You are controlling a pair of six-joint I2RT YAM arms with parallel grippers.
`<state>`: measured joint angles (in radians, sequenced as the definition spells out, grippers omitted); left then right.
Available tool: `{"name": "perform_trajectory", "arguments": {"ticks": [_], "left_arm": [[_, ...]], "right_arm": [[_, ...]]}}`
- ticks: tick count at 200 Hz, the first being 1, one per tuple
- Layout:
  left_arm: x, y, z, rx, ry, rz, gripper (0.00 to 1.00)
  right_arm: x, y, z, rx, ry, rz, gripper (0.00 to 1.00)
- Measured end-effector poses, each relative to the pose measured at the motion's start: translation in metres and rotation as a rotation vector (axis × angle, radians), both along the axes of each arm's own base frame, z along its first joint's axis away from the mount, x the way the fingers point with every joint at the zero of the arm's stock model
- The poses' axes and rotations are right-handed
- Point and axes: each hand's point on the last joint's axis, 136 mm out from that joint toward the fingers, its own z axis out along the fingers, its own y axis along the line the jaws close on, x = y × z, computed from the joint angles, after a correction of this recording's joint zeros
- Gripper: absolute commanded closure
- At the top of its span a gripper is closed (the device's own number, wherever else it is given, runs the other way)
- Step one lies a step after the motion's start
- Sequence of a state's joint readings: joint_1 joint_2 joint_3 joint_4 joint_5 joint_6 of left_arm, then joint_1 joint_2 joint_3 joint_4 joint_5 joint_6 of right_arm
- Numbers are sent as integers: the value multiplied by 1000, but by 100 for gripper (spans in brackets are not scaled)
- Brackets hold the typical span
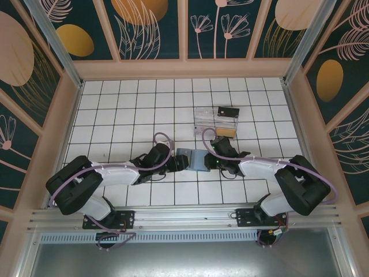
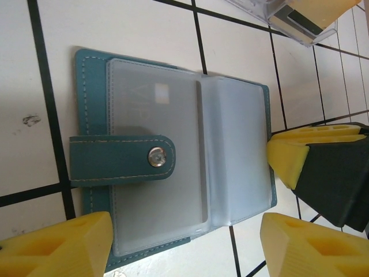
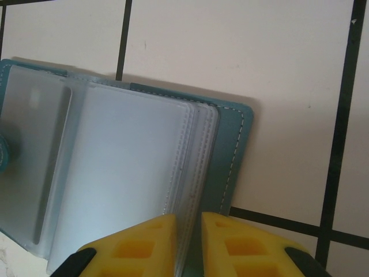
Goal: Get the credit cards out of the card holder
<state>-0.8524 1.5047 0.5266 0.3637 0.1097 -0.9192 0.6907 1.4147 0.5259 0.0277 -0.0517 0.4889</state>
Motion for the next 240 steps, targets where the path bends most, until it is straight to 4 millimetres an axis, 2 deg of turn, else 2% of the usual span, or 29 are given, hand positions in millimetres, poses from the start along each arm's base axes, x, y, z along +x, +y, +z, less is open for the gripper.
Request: {"name": "perform_trajectory", "arguments": {"ticks": [79,240], "left_arm": [[1,-6,-13,20,32,-13,33],[-2,-25,-4,-79,36,-78,27]], "right_arm": [[0,0,0,5,-2,-2,79],[2,-2,0,12,1,-24,78]]}}
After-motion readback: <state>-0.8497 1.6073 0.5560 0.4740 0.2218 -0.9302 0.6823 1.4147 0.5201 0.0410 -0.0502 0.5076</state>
